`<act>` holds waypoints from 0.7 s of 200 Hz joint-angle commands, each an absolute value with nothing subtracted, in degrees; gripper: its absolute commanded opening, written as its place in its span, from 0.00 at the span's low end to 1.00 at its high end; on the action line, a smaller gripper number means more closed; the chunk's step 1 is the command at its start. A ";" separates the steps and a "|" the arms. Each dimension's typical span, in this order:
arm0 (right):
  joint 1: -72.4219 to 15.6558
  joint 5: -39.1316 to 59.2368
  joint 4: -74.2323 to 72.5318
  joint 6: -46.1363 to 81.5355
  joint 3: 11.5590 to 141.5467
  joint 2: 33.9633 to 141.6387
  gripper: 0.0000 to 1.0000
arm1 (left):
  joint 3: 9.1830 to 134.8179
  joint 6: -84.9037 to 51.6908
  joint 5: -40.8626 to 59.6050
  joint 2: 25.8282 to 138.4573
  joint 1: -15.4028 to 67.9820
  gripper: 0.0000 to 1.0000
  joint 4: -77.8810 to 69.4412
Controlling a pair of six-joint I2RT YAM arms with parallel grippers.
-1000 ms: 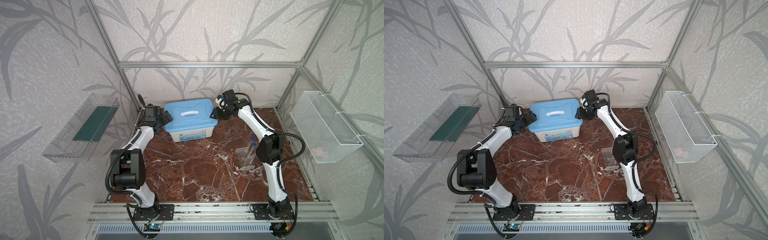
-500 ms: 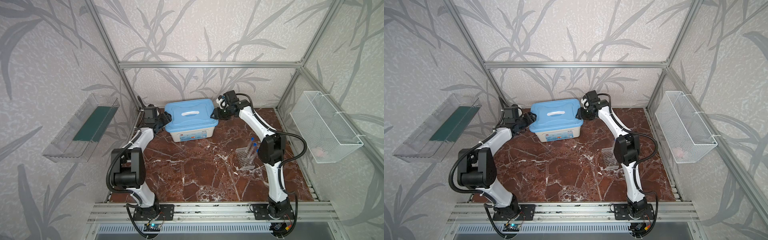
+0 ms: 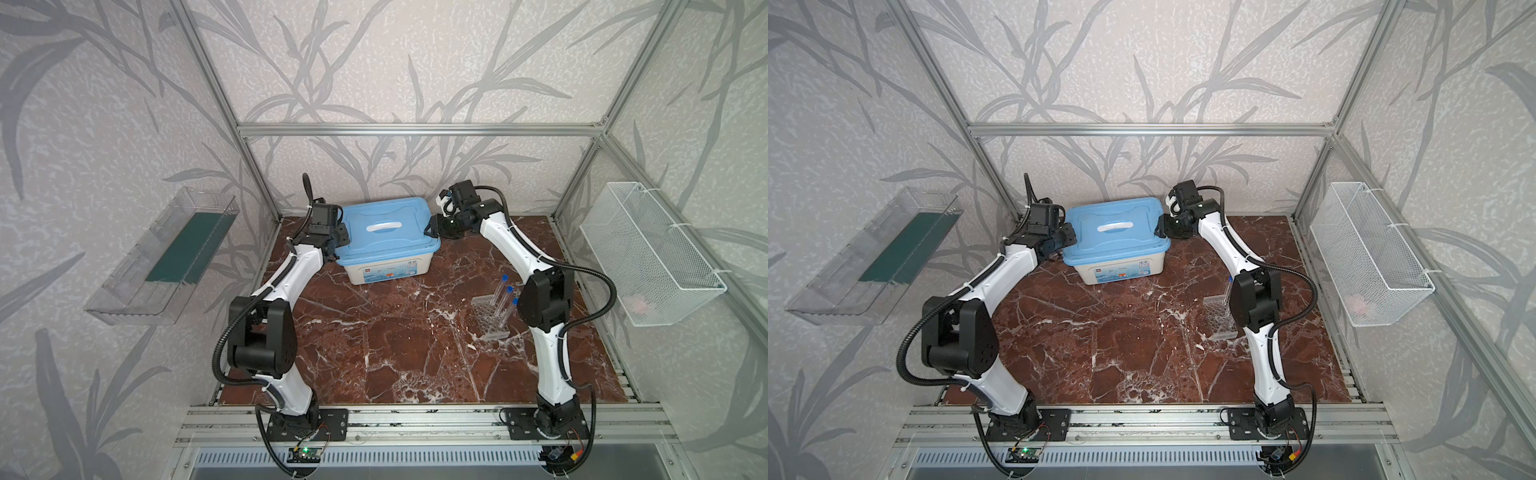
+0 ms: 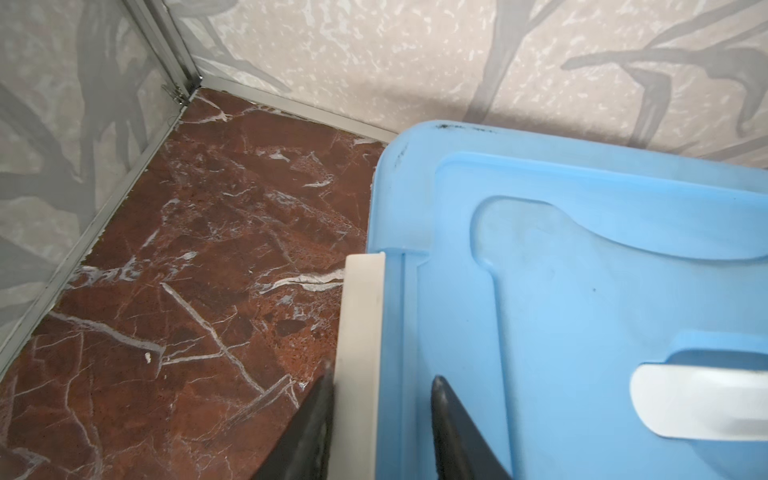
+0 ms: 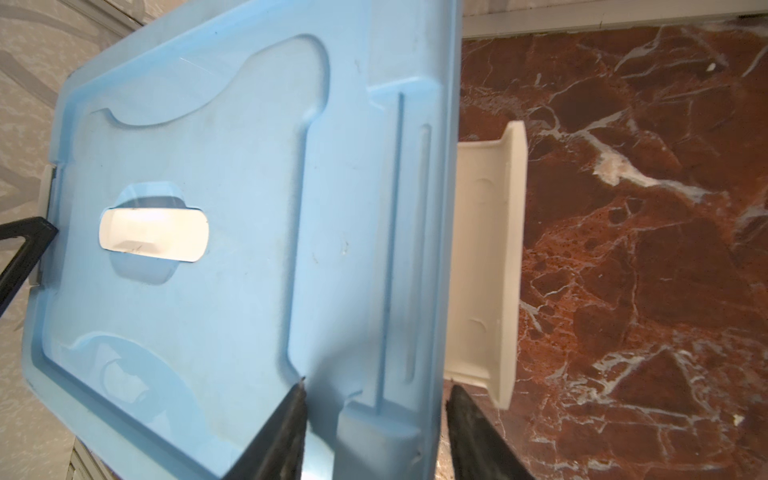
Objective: Organize the chemistry lab equipment
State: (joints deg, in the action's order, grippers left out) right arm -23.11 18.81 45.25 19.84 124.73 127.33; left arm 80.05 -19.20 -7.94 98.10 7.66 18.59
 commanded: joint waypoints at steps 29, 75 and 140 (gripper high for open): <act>-24.30 17.26 51.32 19.18 122.43 128.76 0.53 | 80.16 -18.48 -5.57 101.51 10.72 0.34 26.36; -24.73 16.80 50.81 19.48 121.88 128.74 0.53 | 81.09 -18.02 -7.17 101.91 13.80 0.24 26.09; -24.66 17.10 51.76 19.08 125.09 128.15 0.54 | 83.41 -20.21 -10.04 104.09 13.81 0.24 29.03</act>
